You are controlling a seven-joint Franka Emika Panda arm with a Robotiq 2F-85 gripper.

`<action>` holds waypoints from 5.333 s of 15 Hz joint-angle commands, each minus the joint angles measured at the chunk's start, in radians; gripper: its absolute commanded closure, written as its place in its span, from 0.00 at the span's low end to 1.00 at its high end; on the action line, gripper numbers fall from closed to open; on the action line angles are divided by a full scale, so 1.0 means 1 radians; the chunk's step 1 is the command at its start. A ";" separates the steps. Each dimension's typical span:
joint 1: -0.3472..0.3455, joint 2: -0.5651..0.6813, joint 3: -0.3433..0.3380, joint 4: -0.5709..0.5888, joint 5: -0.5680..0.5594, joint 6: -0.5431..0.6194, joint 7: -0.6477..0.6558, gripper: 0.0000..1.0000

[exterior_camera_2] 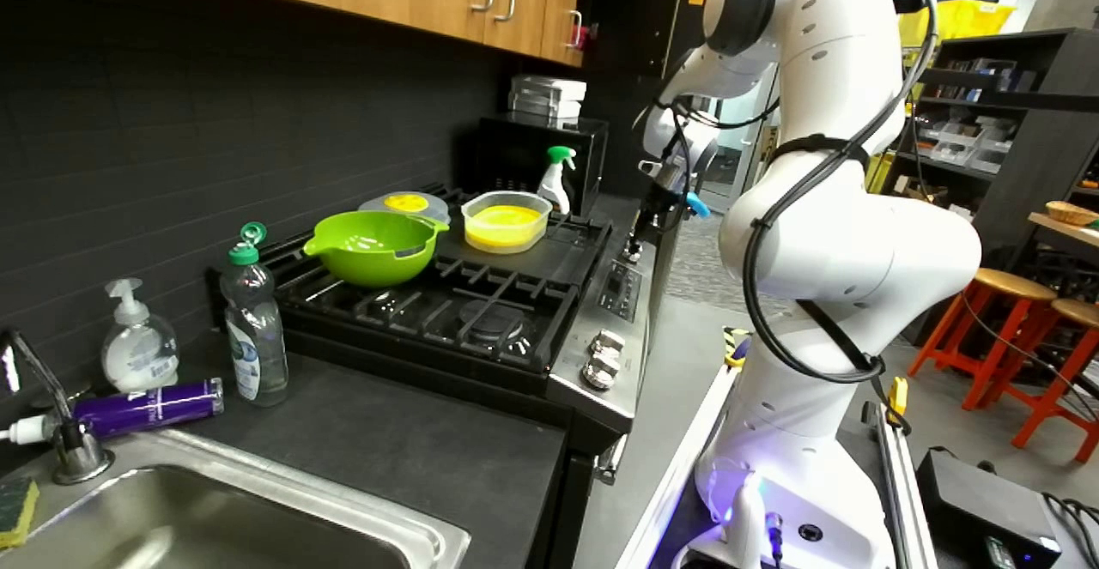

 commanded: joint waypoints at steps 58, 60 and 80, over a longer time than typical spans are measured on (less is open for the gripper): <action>-0.480 0.184 0.376 0.017 -0.981 0.405 -0.702 0.70; -0.477 0.186 0.378 0.024 -0.980 0.404 -0.702 0.57; -0.533 -0.129 0.285 0.044 -0.710 0.150 -0.710 0.00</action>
